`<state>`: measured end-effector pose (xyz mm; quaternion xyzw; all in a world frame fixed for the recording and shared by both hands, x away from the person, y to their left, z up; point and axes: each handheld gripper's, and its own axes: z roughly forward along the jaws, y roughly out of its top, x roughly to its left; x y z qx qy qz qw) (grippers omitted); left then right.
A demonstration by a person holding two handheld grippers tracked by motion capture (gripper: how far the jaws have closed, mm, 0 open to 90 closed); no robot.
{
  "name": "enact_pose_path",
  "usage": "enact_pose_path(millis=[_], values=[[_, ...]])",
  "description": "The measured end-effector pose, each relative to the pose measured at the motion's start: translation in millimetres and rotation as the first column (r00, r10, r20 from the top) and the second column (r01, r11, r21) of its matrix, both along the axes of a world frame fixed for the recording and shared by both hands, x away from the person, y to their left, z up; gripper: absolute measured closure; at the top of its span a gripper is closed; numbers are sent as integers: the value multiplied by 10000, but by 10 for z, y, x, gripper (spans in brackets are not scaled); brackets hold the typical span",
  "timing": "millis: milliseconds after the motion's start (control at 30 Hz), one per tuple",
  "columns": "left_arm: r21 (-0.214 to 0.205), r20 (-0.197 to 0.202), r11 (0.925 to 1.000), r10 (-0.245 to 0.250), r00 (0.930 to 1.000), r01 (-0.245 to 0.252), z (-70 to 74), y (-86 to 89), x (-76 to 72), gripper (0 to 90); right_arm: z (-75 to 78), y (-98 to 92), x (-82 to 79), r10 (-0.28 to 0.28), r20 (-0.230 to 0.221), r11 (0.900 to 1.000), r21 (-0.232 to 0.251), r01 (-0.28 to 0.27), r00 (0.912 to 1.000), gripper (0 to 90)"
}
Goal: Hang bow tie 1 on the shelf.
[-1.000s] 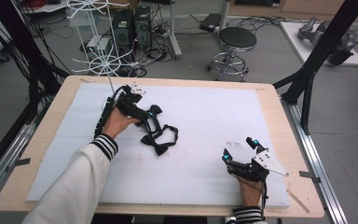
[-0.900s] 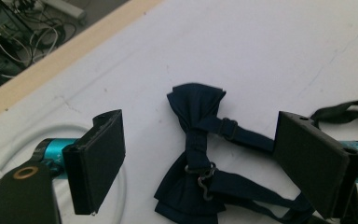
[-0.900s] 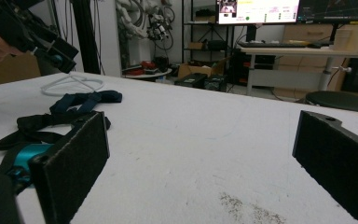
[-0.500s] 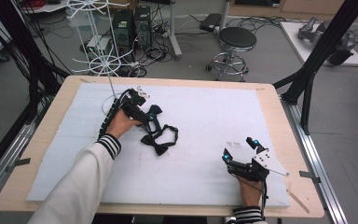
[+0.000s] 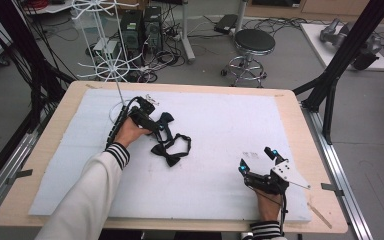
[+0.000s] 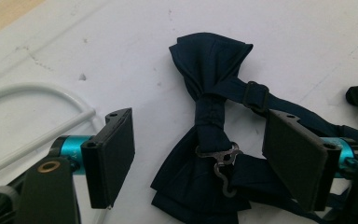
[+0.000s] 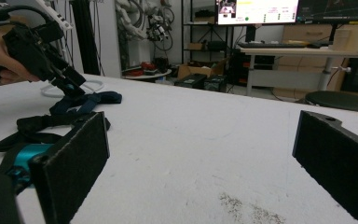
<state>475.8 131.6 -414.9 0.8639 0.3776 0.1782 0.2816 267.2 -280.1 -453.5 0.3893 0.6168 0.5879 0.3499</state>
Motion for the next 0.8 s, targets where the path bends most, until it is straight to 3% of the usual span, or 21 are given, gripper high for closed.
enact_pose_path(millis=[200,333,467,800], values=[[212,-173,9997,130,9998,-126,-7,-7,41,338,-3,-4,-3,8,94,10000,-1,-8,10000,29],[11,-212,10000,67,9998,-66,15,-45,60,373,-3,-8,-1,6,121,10000,-14,-6,9999,29],[295,-283,9996,-12,9996,21,-14,-96,56,391,-3,-6,-5,2,90,10000,56,-3,10000,29],[418,-636,9990,208,9978,-181,-54,-87,73,453,-3,-7,-6,-14,98,10000,58,14,10000,29]])
